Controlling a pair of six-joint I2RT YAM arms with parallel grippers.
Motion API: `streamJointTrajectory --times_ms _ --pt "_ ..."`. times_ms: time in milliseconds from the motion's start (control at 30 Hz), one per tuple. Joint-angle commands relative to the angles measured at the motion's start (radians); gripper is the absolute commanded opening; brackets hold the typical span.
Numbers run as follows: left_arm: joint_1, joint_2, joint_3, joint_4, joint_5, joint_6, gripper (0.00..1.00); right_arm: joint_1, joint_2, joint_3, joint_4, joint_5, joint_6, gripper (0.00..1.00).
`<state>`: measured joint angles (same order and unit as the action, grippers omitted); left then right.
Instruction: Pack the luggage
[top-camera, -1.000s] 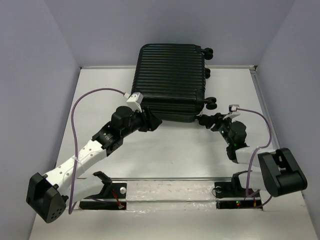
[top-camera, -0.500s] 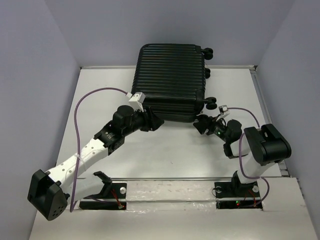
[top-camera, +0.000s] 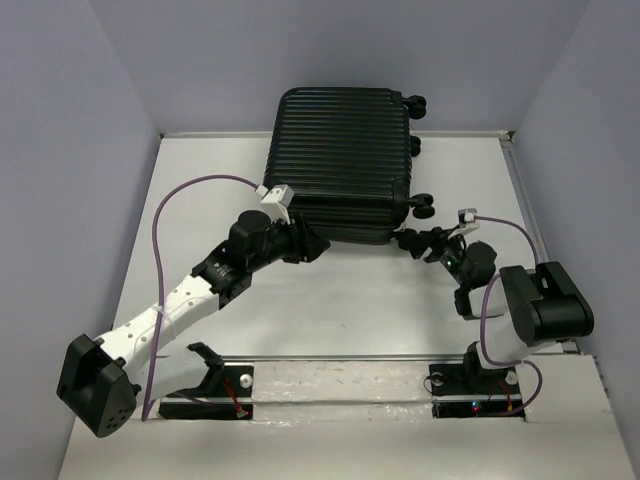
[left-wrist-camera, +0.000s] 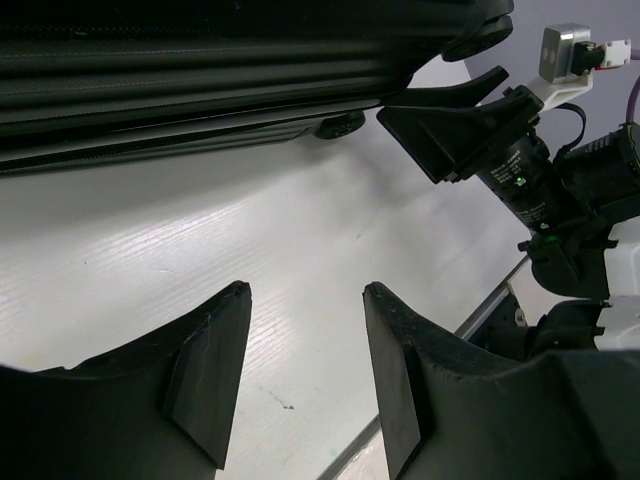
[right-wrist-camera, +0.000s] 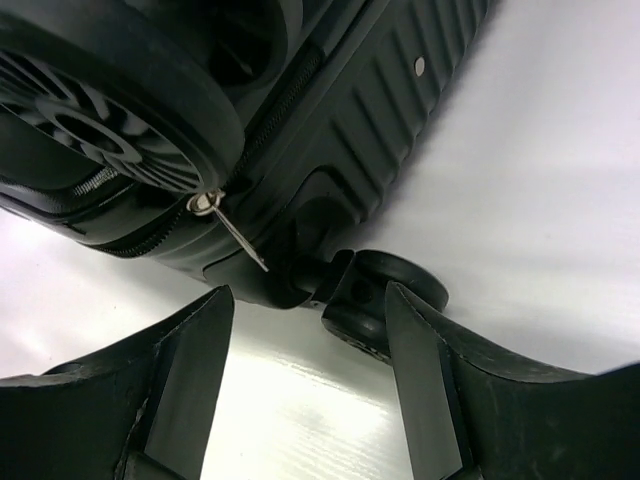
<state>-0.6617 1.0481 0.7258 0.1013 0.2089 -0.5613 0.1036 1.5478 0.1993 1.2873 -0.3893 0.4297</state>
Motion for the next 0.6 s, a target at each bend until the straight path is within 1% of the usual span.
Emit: streamJointTrajectory --times_ms 0,100,133,167,200,267,300,467,533,567 --pt "-0.007 0.001 0.011 0.055 -0.005 0.003 0.59 -0.016 -0.023 0.031 0.397 0.0 -0.039 0.68" --pt "-0.007 -0.002 0.009 0.054 -0.008 0.001 0.59 -0.016 0.009 0.071 0.397 -0.046 -0.031 0.68" --pt "-0.007 -0.003 0.009 0.049 -0.011 0.003 0.59 -0.016 0.02 0.083 0.397 -0.09 -0.022 0.68" --pt "-0.007 -0.005 0.012 0.044 -0.017 0.006 0.59 -0.025 0.032 0.097 0.397 -0.091 -0.022 0.67" --pt "-0.009 -0.005 0.011 0.041 -0.028 0.011 0.59 -0.025 0.05 0.123 0.397 -0.146 -0.007 0.66" --pt "-0.009 -0.002 0.011 0.037 -0.036 0.014 0.59 -0.025 0.069 0.14 0.403 -0.184 0.004 0.65" --pt "-0.009 0.004 0.011 0.037 -0.037 0.015 0.59 -0.025 0.081 0.147 0.42 -0.186 0.006 0.62" --pt "-0.009 0.015 0.007 0.041 -0.042 0.012 0.58 -0.025 0.093 0.192 0.428 -0.201 0.003 0.57" --pt "-0.009 0.02 0.009 0.043 -0.043 0.014 0.58 -0.035 0.107 0.221 0.429 -0.244 0.024 0.53" --pt "-0.009 0.023 0.009 0.044 -0.045 0.014 0.58 -0.035 0.11 0.226 0.429 -0.262 0.035 0.48"
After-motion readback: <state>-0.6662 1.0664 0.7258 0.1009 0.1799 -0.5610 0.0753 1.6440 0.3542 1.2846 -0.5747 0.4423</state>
